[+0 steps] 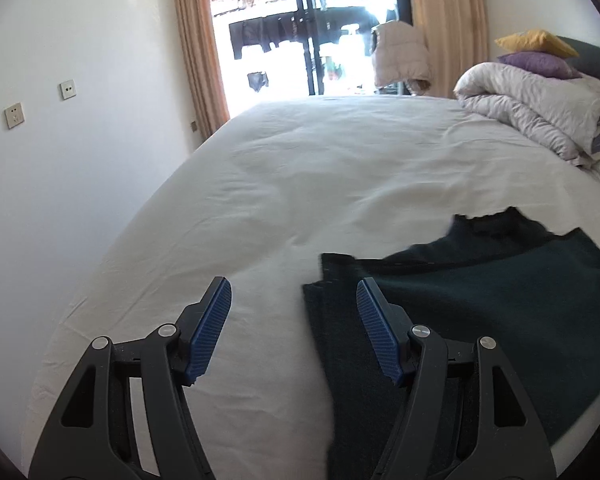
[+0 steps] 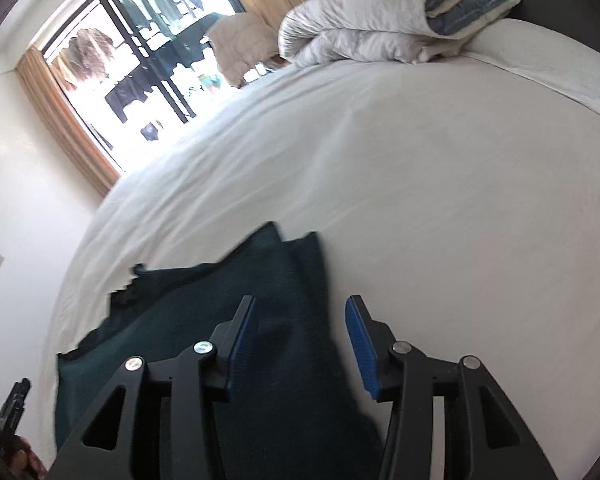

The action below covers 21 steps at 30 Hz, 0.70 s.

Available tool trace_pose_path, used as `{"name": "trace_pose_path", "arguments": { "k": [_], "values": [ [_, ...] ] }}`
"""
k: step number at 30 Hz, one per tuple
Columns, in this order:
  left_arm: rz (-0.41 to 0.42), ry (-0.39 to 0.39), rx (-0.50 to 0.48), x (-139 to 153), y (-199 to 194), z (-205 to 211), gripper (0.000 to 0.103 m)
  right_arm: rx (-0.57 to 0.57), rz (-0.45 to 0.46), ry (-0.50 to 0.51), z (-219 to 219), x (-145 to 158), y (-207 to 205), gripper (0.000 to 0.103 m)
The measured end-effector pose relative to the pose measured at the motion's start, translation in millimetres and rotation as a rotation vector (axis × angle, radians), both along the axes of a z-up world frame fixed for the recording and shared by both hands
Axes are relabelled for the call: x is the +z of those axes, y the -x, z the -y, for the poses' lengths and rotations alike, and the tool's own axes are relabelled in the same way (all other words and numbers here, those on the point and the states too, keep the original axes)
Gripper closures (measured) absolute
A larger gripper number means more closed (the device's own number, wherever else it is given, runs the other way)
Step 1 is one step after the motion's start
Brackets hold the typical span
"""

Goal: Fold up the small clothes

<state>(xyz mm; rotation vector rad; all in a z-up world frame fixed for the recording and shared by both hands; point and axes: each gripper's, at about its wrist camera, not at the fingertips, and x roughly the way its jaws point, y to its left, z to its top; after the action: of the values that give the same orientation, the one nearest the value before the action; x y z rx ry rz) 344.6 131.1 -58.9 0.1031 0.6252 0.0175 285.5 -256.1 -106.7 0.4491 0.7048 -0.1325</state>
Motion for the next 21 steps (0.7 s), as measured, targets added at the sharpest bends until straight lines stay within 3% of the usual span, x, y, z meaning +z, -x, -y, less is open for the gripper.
{"name": "trace_pose_path", "arguments": {
  "k": [4,7,8,10,11,12,14,16,19,21],
  "values": [
    [-0.066,0.002,-0.135,-19,32,48,0.038,0.250,-0.020,-0.042,-73,-11,-5,0.055],
    [-0.153,-0.045,-0.131,-58,28,61,0.038,0.316,-0.083,0.011,-99,-32,-17,0.057],
    [-0.180,-0.052,-0.117,-72,28,57,0.037,0.318,-0.108,0.008,-98,-41,-23,0.057],
    [-0.196,0.013,-0.104,-83,27,41,0.036,0.299,-0.114,-0.014,-85,-52,-28,0.073],
    [-0.201,0.033,-0.090,-83,26,35,0.036,0.280,-0.111,-0.028,-76,-55,-29,0.094],
    [-0.203,0.025,-0.069,-83,24,31,0.035,0.259,-0.108,-0.068,-65,-60,-30,0.103],
    [-0.220,0.065,-0.057,-86,14,13,0.031,0.233,-0.084,-0.166,-45,-68,-32,0.103],
    [-0.228,0.093,-0.050,-91,4,3,0.026,0.160,-0.084,-0.093,-36,-68,-30,0.103],
    [-0.231,0.094,-0.047,-92,1,0,0.026,0.117,-0.073,-0.122,-25,-69,-29,0.103],
    [-0.229,0.078,-0.046,-90,5,-3,0.026,0.093,-0.082,-0.054,-31,-60,-28,0.103]
  ]
}}
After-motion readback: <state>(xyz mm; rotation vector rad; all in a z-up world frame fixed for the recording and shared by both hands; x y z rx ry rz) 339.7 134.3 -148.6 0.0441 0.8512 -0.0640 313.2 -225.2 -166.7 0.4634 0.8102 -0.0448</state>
